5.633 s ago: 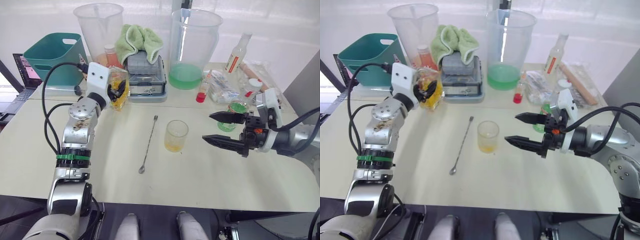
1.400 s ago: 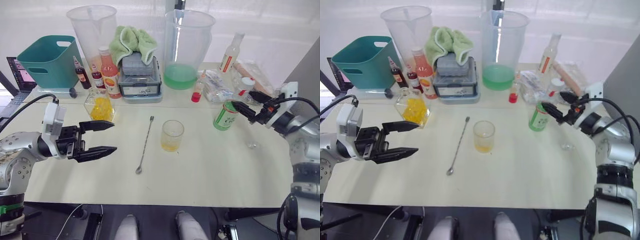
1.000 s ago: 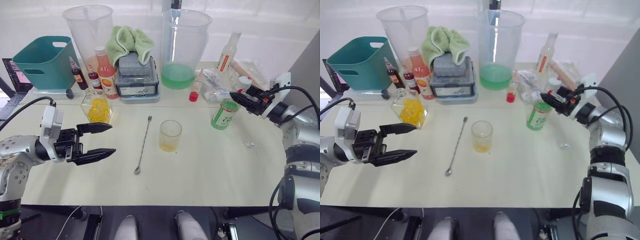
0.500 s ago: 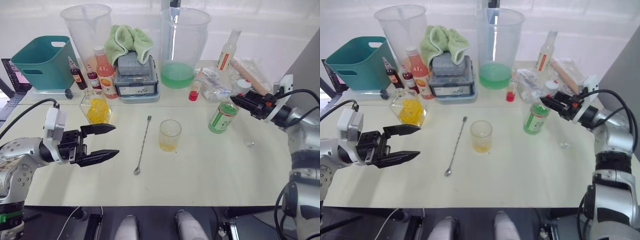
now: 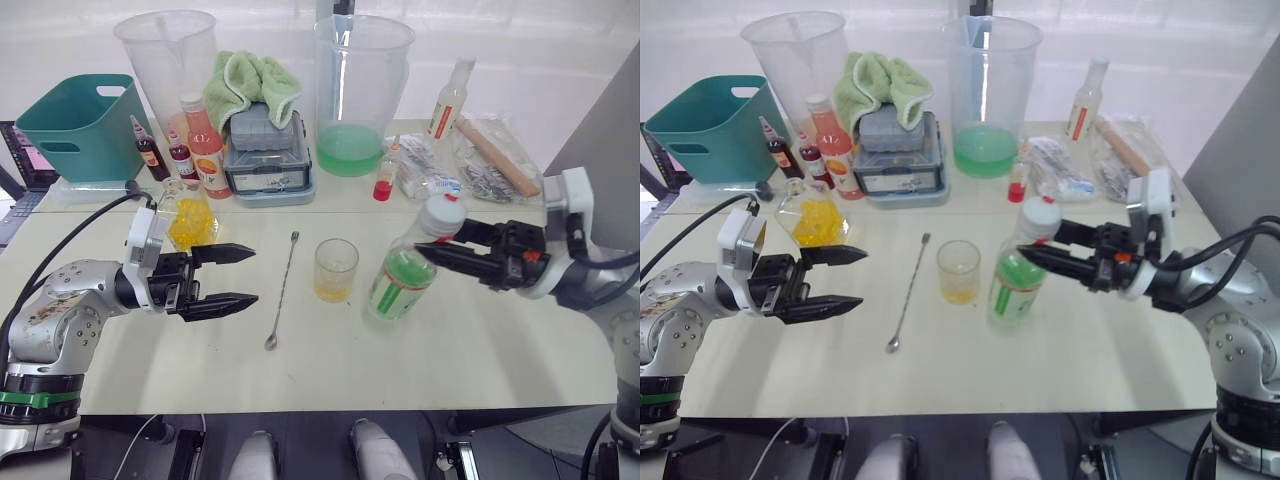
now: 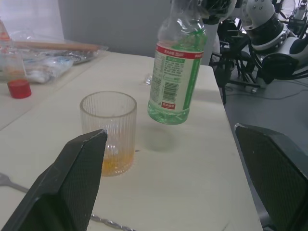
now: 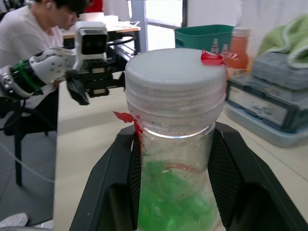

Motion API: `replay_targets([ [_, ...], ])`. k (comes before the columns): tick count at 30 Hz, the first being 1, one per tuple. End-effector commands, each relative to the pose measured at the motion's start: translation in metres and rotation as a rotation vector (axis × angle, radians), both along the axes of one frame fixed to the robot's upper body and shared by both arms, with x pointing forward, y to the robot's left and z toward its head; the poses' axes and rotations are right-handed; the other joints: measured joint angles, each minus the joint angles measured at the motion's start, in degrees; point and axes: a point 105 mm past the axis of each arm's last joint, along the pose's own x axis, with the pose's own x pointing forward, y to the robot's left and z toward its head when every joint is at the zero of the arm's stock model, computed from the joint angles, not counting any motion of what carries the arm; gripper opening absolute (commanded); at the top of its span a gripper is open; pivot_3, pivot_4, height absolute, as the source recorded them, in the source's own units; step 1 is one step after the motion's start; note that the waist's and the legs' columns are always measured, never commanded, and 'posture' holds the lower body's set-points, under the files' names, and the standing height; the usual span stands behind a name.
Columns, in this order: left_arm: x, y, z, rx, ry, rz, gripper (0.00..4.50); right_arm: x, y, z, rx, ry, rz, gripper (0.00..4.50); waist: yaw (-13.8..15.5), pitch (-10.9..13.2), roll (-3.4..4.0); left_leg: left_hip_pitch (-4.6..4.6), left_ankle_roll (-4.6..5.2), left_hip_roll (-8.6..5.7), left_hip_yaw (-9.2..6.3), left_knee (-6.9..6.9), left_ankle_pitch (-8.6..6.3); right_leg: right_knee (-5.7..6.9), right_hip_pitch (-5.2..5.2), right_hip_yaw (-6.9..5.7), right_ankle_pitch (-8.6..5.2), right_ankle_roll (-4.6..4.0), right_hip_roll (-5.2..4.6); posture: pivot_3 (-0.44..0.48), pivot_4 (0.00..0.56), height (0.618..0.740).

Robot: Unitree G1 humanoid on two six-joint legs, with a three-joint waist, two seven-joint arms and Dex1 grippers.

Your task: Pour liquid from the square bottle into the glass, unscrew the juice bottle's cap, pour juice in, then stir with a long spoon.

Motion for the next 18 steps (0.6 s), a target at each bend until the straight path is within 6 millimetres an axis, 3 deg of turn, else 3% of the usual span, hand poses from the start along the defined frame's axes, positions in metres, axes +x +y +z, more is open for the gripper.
replay_targets([
  [1,-0.002,0.004,0.003,0.038,-0.041,-0.019,4.50,-0.012,0.018,0.007,-0.016,-0.063,0.064,1.43,0.2,0.0,-0.01,-0.02,0.00,-0.01,0.00,0.01,0.00,0.00,0.00,0.00,0.00,0.00,-0.01,0.000,0.150,0.728],
  [7,-0.005,0.009,0.002,0.056,-0.058,0.000,4.50,-0.012,0.050,-0.018,-0.068,-0.083,0.093,1.43,0.2,0.0,-0.01,-0.02,0.00,0.01,0.00,0.00,0.00,0.00,-0.04,0.00,0.00,0.00,0.00,0.000,0.150,0.728],
  [18,-0.017,0.011,0.001,0.033,-0.056,0.048,4.50,0.001,0.062,-0.036,0.003,-0.067,0.015,1.43,0.3,0.0,-0.05,-0.05,0.00,0.01,-0.01,0.01,0.00,0.01,-0.07,-0.01,0.00,-0.01,0.00,0.000,0.150,0.728],
])
